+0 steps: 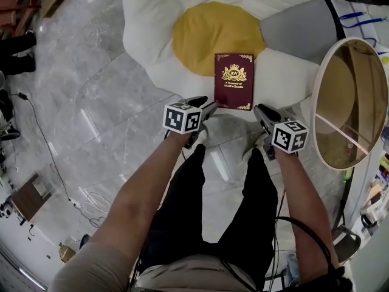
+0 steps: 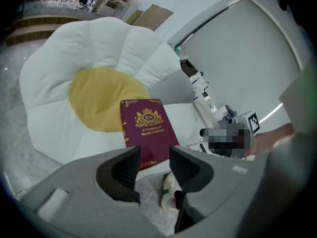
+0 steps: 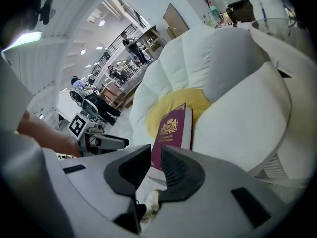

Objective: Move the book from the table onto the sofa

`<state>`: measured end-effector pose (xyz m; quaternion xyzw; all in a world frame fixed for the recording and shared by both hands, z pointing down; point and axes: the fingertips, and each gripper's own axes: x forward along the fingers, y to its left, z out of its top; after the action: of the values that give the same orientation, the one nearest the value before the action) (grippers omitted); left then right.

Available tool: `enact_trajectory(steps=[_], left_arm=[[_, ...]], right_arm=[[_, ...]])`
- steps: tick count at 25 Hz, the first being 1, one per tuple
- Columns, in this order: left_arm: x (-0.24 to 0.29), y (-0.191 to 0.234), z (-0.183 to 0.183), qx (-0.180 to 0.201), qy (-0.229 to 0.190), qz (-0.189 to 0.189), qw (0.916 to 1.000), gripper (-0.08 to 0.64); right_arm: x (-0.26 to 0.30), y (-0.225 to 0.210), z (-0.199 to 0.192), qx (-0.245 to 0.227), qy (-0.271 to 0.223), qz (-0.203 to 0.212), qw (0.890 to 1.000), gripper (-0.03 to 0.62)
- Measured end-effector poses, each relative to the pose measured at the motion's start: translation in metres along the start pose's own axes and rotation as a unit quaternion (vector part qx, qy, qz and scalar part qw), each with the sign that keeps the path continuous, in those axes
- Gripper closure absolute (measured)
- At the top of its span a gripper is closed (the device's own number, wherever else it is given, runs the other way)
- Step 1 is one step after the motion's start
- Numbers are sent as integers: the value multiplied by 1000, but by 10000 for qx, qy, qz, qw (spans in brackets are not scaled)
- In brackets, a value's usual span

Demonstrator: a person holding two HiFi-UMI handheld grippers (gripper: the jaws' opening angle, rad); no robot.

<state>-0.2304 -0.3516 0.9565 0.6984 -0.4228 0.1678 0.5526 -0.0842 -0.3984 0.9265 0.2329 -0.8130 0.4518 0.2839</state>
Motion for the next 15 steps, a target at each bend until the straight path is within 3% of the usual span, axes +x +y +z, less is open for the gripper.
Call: enact_trajectory(steps=[6,12,15], left_arm=[[-69,-76,17,378,12,-531,9979,396],[-152,-183,32,730,-125,-1080,9914,522],[-189,-230,45,927,-186,-1254,9876,551]], right_arm=[[-66,77,27,-210,-137,230,9994,574],[-165,166,54,-510,-435,514,9964,580],[-210,200,68,-529,-646,570,9949,580]])
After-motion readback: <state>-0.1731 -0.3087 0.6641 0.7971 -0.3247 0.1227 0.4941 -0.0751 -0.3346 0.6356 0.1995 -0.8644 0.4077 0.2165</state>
